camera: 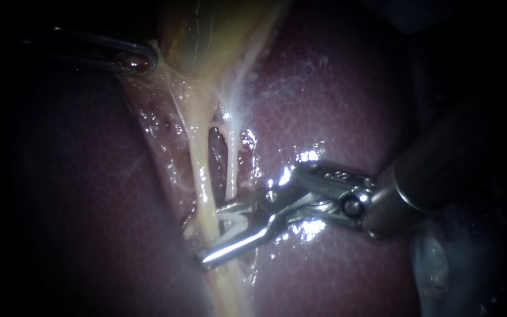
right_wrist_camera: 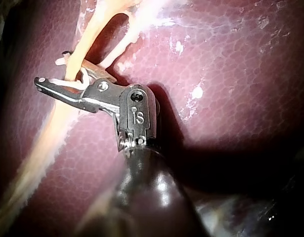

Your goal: Clipping first clip left tube

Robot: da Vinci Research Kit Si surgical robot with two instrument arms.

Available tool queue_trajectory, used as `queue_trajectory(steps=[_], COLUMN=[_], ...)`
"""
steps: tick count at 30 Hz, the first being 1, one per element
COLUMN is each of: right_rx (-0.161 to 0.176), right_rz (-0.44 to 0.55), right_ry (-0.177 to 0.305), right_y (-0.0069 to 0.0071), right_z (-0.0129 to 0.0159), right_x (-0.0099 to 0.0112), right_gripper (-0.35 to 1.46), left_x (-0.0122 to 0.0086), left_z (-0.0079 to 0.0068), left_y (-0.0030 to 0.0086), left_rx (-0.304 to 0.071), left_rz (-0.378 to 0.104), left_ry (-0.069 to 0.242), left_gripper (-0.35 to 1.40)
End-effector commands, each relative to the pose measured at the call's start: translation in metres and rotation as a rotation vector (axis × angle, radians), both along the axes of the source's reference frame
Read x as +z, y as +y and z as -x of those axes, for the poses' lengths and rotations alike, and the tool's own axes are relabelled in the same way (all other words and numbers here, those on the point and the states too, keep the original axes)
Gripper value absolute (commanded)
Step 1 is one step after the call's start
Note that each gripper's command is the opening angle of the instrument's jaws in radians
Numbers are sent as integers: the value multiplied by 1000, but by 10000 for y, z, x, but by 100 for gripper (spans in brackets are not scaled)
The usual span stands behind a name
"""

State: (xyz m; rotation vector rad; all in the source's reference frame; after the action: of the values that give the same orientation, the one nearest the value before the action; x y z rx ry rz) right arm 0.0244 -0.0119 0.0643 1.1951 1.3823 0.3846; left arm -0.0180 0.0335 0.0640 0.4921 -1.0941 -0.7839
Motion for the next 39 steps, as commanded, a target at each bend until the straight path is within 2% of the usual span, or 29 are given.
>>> queue_trajectory(steps=[1, 5, 11, 22, 26, 35, 39], right_rx=[-5, -26, -32, -36, -35, -23, -8], right_rz=[-1, -3, -14, -49, -60, -84, -94], right_ry=[6, 27, 57, 46, 38, 19, 4], right_y=[-1, -5, -9, -1, -1, 4, 3], right_z=[-1, -4, -5, -3, -3, 0, -1], right_x=[-2, -8, -18, -33, -36, -41, -43], right_gripper=[44, 44, 42, 25, 14, -33, -35], left_x=[0, 0, 0, 0, 0, 0, 0], left_z=[0, 0, 0, 0, -1, -1, -1], left_y=[0, 0, 0, 0, 0, 0, 0], left_rx=[0, 2, 2, 2, 2, 2, 2], left_rz=[0, 0, 0, 0, 0, 0, 0], left_ry=[0, 3, 3, 3, 3, 2, 2], left_gripper=[-35, -35, -35, -35, -35, -35, -35])
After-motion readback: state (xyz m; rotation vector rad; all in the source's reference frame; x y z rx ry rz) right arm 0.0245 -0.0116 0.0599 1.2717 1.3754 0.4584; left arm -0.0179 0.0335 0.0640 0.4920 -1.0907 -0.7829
